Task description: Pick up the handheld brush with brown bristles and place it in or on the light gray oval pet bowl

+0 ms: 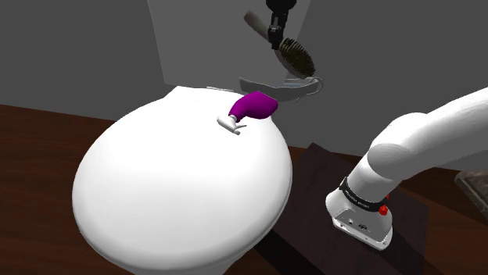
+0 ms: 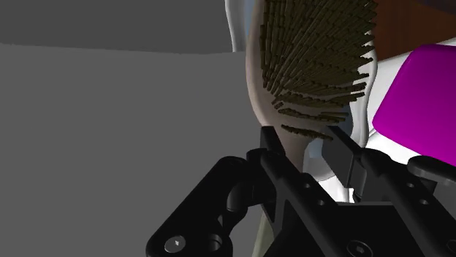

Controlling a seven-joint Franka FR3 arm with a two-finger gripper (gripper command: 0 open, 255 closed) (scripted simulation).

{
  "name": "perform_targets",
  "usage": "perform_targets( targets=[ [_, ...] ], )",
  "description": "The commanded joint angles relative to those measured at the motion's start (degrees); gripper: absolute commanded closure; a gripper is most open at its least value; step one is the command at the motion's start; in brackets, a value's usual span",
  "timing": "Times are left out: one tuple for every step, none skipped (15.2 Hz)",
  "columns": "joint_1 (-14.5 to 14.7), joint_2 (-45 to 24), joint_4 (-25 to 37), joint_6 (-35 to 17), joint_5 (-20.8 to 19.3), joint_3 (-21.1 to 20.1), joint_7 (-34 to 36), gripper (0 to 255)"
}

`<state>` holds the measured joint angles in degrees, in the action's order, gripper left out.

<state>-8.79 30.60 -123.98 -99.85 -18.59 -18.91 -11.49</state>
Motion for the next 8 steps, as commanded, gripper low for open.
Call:
perform_targets(
  targets=[
    [-3.4, 0.7, -2.0, -1.8, -12.1, -1.7, -0.4, 255],
    [-4.9, 1.1, -2.8, -2.8, -11.5, -2.9, -0.6, 255],
    [-6.4, 1.5, -3.7, -3.8, -10.8, -4.0, -0.8, 255],
    [-7.9, 2.0, -4.5, -4.8, -10.1, -5.1, -1.0, 255],
    [-9.4, 2.4, -5.3, -5.8, -9.4, -6.3, -1.2, 255],
    [-11.0, 2.9, -6.1, -6.8, -8.6, -7.5, -1.5, 255],
    [-12.2, 3.3, -6.9, -7.7, -8.0, -8.6, -1.7, 255],
    [-13.6, 3.7, -7.7, -8.6, -7.2, -9.7, -1.9, 255]
  ],
)
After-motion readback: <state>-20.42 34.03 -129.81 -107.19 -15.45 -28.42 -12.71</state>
